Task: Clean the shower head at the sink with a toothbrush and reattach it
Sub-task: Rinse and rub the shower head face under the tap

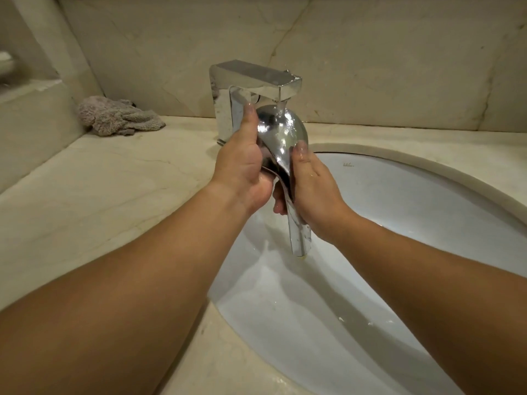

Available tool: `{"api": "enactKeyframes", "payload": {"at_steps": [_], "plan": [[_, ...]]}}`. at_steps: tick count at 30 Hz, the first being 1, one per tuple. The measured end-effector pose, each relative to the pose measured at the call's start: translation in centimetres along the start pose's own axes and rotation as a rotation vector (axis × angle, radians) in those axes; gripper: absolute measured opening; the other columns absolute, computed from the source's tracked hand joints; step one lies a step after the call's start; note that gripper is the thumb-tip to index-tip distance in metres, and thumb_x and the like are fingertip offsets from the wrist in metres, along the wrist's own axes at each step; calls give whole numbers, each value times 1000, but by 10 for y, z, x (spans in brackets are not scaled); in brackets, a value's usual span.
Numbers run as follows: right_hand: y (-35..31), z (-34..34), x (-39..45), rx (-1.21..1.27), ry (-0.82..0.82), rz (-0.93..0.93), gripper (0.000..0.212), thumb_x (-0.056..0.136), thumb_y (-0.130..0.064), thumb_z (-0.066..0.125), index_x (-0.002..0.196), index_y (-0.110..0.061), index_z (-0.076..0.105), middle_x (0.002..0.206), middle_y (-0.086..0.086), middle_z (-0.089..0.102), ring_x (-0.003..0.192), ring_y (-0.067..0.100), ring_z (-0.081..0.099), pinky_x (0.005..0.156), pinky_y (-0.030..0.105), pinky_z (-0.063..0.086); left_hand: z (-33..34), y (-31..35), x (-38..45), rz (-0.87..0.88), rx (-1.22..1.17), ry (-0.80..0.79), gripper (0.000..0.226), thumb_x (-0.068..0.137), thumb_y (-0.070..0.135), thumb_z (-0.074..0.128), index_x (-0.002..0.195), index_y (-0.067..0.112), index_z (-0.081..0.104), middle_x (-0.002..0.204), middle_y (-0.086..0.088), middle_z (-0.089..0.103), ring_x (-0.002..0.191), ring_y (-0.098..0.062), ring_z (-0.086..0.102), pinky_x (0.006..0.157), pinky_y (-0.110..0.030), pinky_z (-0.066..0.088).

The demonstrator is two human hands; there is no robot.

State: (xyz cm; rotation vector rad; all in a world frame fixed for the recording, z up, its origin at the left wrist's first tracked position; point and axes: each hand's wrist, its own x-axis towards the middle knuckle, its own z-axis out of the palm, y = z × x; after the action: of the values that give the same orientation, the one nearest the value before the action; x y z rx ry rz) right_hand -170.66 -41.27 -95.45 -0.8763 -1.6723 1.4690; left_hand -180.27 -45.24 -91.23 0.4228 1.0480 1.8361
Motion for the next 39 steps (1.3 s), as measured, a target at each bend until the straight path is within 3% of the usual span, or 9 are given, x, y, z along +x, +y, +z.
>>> {"api": "enactKeyframes", "payload": {"at_steps": [3, 6, 13, 21, 27, 29, 33, 37, 39], "plan": [[0, -10, -1, 171, -44, 310, 69, 99, -60, 29, 98, -4, 69, 79, 18, 72, 71, 32, 70, 72, 42, 59, 0, 2, -1, 7, -4, 4, 50, 101, 55, 53, 110, 9, 72, 99, -12, 81, 93, -27, 78, 79, -43, 63], [3, -22, 5, -78, -101, 446, 62, 95, -60, 41, 95, -6, 70, 80, 10, 74, 76, 29, 71, 83, 47, 56, 2, 2, -4, 39, -31, -1, 46, 99, 49, 60, 117, 8, 70, 104, -10, 80, 100, -27, 77, 88, -45, 63], [-5, -36, 8, -457, -360, 665, 71, 87, -74, 33, 80, -10, 62, 65, 11, 60, 49, 22, 48, 48, 25, 33, 1, 1, -8, 11, -122, 5, 46, 95, 48, 68, 121, 10, 71, 114, -12, 78, 106, -32, 75, 99, -54, 57], [-5, -37, 4, -232, -559, 895, 51, 97, -53, 27, 83, -11, 52, 97, 23, 69, 71, 31, 70, 50, 25, 54, 0, 0, -21, -31, 0, -35, 49, 100, 45, 55, 122, 3, 69, 120, -18, 73, 108, -35, 72, 95, -51, 58], [5, -40, 6, 21, -373, 812, 19, 95, -12, 53, 98, 4, 62, 105, 23, 62, 84, 33, 70, 81, 37, 59, 2, 0, -33, -84, 174, -203, 32, 102, 28, 50, 87, 5, 67, 85, -12, 69, 78, -23, 68, 77, -33, 56], [0, -45, 6, 45, -305, 736, 13, 93, -10, 58, 99, 0, 64, 100, 16, 67, 79, 26, 68, 73, 33, 59, 1, -3, -33, -102, 317, -184, 36, 104, 26, 52, 73, 13, 67, 76, -3, 73, 74, -16, 69, 82, -33, 52], [-7, -48, 4, -233, -336, 512, 38, 84, -1, 69, 116, -20, 64, 88, 10, 67, 54, 15, 67, 47, 21, 50, -6, -1, -26, -174, 456, -39, 30, 102, 27, 54, 76, 17, 64, 79, 1, 74, 72, -12, 67, 69, -25, 51], [-1, -44, 7, -115, -411, 345, 49, 86, 2, 66, 123, -31, 59, 86, 15, 62, 71, 35, 69, 71, 49, 59, -12, -5, -17, -291, 553, 77, 21, 99, 24, 55, 97, 14, 73, 85, 0, 69, 76, -14, 61, 76, -30, 48], [0, -45, 6, -89, -452, 286, 48, 89, 4, 62, 122, -30, 57, 95, 19, 57, 81, 45, 69, 69, 47, 57, -13, -7, -14, -312, 603, 94, 20, 98, 22, 59, 108, 15, 75, 94, -1, 64, 83, -16, 57, 78, -31, 47]]}}
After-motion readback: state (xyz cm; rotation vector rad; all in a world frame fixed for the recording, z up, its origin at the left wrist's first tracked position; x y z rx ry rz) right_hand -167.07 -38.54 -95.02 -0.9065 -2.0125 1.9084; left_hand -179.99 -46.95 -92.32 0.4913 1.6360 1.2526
